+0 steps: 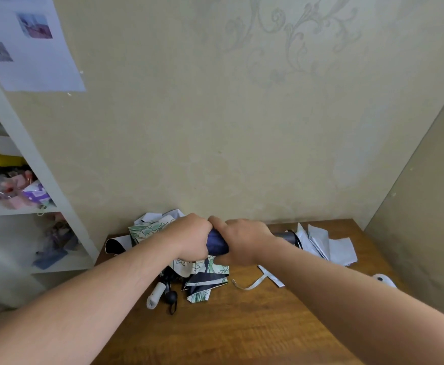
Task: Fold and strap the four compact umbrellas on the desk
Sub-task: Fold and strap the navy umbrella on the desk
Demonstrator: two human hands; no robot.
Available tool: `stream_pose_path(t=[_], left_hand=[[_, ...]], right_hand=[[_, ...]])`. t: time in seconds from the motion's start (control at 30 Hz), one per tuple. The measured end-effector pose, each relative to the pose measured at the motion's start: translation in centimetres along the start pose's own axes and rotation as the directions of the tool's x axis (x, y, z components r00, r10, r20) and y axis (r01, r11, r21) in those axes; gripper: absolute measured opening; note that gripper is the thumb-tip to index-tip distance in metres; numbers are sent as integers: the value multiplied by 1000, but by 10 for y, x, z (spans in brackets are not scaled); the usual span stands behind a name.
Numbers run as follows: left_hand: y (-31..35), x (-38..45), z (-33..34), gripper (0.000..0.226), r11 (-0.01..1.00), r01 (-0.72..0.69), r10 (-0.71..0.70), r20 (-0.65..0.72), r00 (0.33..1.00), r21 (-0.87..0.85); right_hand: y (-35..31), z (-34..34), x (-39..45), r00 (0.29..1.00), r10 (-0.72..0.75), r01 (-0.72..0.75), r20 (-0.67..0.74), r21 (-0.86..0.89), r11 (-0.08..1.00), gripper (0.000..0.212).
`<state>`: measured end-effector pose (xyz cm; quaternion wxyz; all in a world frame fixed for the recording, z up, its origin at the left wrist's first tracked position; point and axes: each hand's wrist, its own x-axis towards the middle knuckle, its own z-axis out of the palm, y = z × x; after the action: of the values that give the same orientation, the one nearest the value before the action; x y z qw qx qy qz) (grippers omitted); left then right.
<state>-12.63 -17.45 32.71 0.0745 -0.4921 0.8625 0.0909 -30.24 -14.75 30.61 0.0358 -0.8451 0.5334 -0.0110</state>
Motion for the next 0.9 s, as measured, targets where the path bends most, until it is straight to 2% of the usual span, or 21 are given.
stream_pose_path(t=[0.07, 0.13, 0.23, 0.33, 0.4, 0.47, 0.53, 0.6, 0.67, 0.73, 0.8, 0.83, 0.9], left_hand=[[-2, -1, -2, 15, 997, 27, -25, 44, 999, -67], [-5, -4, -2, 20, 986, 56, -36, 126, 991, -159], [-7, -4, -1, 25, 950, 101, -27, 244, 969, -295], [-8, -2, -4, 31, 955, 70, 8, 261, 965, -287], [-10, -2, -5, 41, 984, 15, 31, 254, 967, -178], [-12, -2, -5, 48, 997, -49, 61, 191, 980, -65], [-14, -2, -1, 42, 995, -97, 98, 96, 991, -7], [-18, -3, 3, 32, 990, -134, 133, 42, 990, 33], [-21, -5, 5, 29, 984, -161, 160, 25, 987, 80], [-20, -7, 5, 27, 983, -175, 173, 38, 984, 56], [-19, -8, 4, 25, 985, -170, 170, 77, 982, -6], [-18, -9, 3, 24, 986, -165, 167, 98, 981, -33], [-17, -10, 2, 24, 986, -144, 153, 118, 981, -82]], right_hand=[[9, 15, -8, 990, -40, 20, -136, -142, 990, 55], [19, 24, -14, 976, -49, 6, -214, -198, 980, 43], [24, 24, -18, 976, -4, -36, -218, -181, 983, 34], [20, 15, -17, 985, 16, -45, -169, -171, 984, 30], [16, 9, -14, 994, 39, -57, -106, -178, 982, 30], [14, 6, -9, 996, 67, -74, -51, -162, 984, 33], [14, 3, -5, 995, 89, -85, 35, -108, 991, 35], [19, -2, -2, 973, 96, -108, 211, 45, 993, 30], [25, -12, -2, 910, 66, -204, 410, 304, 931, 27], [29, -21, -3, 845, 24, -299, 535, 434, 850, 26], [29, -26, -4, 786, -14, -353, 618, 467, 811, 26], [28, -27, -4, 768, -27, -370, 639, 479, 796, 28], [27, -26, -6, 782, -32, -351, 623, 482, 803, 32]])
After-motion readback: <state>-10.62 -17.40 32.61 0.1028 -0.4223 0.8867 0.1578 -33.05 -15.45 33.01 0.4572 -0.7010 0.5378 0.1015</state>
